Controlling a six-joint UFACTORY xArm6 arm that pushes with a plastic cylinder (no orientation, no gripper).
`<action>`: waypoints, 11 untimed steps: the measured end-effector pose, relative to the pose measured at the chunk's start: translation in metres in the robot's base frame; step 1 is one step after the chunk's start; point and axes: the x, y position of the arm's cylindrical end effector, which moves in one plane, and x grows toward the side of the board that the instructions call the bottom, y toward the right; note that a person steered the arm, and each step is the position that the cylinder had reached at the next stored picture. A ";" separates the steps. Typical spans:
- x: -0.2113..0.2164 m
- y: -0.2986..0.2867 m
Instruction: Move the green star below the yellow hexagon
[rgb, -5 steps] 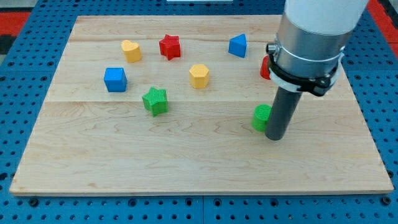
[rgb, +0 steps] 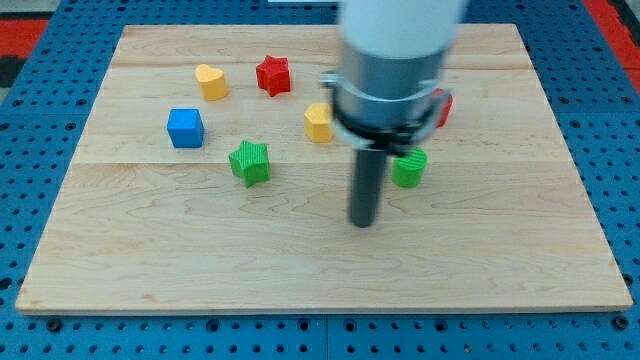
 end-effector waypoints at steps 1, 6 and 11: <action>-0.002 -0.072; -0.072 -0.087; -0.075 -0.056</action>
